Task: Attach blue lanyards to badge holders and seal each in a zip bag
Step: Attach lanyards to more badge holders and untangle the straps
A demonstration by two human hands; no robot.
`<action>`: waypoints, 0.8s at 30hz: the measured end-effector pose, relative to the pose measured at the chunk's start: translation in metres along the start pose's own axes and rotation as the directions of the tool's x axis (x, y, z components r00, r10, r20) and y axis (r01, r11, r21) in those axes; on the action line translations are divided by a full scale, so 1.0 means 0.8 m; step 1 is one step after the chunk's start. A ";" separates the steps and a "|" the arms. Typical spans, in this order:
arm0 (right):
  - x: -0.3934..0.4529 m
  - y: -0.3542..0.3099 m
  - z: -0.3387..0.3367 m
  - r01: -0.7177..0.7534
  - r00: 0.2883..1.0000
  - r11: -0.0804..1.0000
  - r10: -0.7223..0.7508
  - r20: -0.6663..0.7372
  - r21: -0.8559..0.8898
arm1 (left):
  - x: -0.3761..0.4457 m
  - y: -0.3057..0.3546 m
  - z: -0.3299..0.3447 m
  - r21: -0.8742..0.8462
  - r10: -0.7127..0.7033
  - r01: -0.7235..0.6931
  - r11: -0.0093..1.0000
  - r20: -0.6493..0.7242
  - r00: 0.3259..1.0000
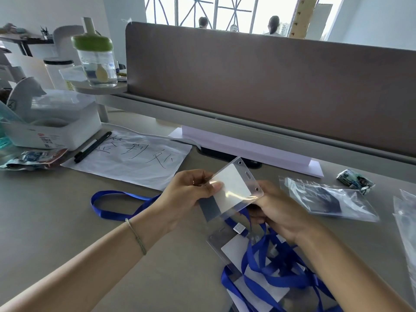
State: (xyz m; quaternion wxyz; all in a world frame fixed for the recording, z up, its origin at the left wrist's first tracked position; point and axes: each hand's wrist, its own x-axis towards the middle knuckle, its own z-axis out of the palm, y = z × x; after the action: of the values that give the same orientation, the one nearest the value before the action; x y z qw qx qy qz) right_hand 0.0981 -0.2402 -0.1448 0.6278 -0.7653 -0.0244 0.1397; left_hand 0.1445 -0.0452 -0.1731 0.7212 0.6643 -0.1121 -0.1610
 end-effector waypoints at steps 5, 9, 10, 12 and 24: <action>-0.004 0.000 -0.013 -0.037 0.999 0.997 0.036 -0.013 -0.072 | -0.004 0.008 0.005 -0.009 0.031 -0.031 0.999 -0.046 0.998; -0.002 0.005 -0.014 -0.033 0.996 0.999 0.034 -0.088 0.022 | -0.003 0.011 0.005 -0.106 0.013 -0.025 0.994 -0.118 0.993; -0.002 0.001 -0.010 -0.011 0.998 0.999 0.013 -0.064 0.035 | -0.002 0.013 0.006 -0.127 0.019 -0.038 0.991 -0.143 0.990; -0.005 -0.004 -0.006 0.034 0.999 0.996 -0.036 0.014 0.088 | -0.001 0.015 0.007 -0.141 0.052 -0.080 0.987 -0.195 0.979; 0.010 0.012 0.009 0.134 0.970 0.991 -0.135 -0.202 -0.016 | -0.010 0.015 0.017 0.013 0.229 -0.238 0.971 -0.330 0.916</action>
State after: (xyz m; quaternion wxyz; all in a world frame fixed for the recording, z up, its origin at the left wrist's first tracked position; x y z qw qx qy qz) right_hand 0.1026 -0.2334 -0.1565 0.6342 -0.7728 -0.0122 0.0179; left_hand 0.1331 -0.0543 -0.1597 0.7530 0.6536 -0.0663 0.0379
